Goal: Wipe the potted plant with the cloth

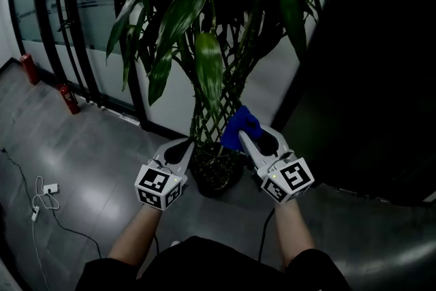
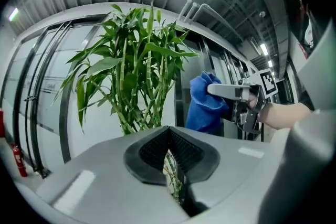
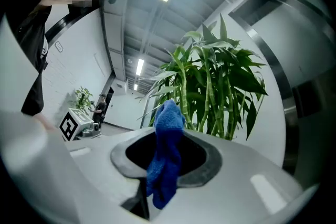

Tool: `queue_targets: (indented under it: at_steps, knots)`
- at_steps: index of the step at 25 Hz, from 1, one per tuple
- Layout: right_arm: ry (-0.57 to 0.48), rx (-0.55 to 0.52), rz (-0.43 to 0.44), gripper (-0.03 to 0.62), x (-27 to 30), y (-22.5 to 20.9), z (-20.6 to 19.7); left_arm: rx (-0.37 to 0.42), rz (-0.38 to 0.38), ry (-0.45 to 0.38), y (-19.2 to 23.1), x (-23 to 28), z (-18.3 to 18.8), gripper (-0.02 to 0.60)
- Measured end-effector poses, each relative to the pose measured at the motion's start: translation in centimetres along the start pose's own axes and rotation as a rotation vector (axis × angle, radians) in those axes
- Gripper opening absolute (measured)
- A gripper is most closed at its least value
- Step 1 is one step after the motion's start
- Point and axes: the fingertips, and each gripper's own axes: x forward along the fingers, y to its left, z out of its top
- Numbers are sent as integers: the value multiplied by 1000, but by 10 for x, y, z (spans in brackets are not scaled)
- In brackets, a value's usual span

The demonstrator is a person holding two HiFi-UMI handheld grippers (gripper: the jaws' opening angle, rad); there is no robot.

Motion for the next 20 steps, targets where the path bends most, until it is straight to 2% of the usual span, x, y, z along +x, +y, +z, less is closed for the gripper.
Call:
queue_targets:
  at_steps: [5, 10, 12, 15, 18, 20]
  knots:
    - [-34, -87, -68, 104, 34, -26, 48, 1, -88, -73, 7, 32, 53, 6]
    - [-60, -269, -98, 104, 62, -43, 97, 12, -125, -180, 12, 46, 108, 6]
    - [-46, -349, -120, 104, 75, -51, 113, 33, -101, -121, 17, 57, 109, 6]
    - [-38, -477, -170, 104, 89, -60, 139, 114, -29, -12, 25, 74, 101, 6]
    - [-66, -575, -211, 104, 100, -57, 172, 103, -26, -13, 31, 82, 108, 6]
    - [-106, -595, -222, 104, 106, -49, 192, 132, -11, -16, 36, 82, 114, 6]
